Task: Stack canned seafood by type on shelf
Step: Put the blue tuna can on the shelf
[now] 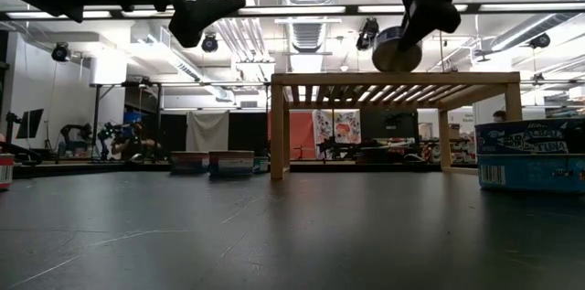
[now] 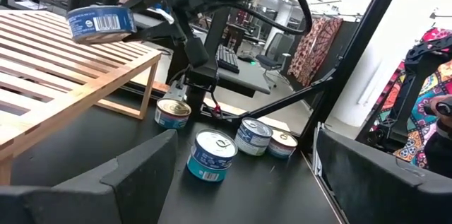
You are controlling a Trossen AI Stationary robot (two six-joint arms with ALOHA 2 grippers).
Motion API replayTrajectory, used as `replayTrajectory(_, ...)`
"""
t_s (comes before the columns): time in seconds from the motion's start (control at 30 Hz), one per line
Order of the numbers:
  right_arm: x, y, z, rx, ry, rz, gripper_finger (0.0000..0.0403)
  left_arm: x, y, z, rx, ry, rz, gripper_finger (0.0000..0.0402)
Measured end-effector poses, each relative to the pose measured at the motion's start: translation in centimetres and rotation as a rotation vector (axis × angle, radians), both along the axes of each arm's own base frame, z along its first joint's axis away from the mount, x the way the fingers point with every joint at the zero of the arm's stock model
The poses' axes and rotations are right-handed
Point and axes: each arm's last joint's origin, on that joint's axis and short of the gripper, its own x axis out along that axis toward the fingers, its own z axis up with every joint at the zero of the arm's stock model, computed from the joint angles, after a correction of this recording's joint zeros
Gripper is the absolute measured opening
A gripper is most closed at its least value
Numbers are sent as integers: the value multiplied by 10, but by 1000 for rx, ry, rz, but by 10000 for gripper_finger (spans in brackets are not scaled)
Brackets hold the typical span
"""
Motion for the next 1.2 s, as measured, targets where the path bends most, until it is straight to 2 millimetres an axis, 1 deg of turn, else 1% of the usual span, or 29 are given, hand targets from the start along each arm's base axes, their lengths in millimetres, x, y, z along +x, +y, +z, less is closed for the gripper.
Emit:
replayTrajectory(0.17, 4, 0, -4, -1, 18, 0, 132, 0, 0, 0, 4, 0, 1, 323)
replayTrajectory(0.33, 7, 0, -8, -1, 23, -8, 181, 0, 0, 0, 4, 0, 2, 323)
replayTrajectory(0.43, 8, 0, -9, 2, 24, -13, 198, 0, 0, 0, 4, 0, 2, 323)
replayTrajectory(0.6, 8, 0, -9, 15, 16, -15, 201, 0, 0, 0, 4, 0, 2, 323)
replayTrajectory(0.77, 7, 1, -9, 115, -43, -39, 201, 0, 0, 0, 5, 1, 1, 323)
replayTrajectory(1.0, 7, 1, -10, 164, -93, -83, 222, 0, 0, 0, 8, 1, 1, 323)
replayTrajectory(1.2, 7, -6, -8, 183, -147, -147, 244, 0, 0, 0, 8, 1, 1, 323)
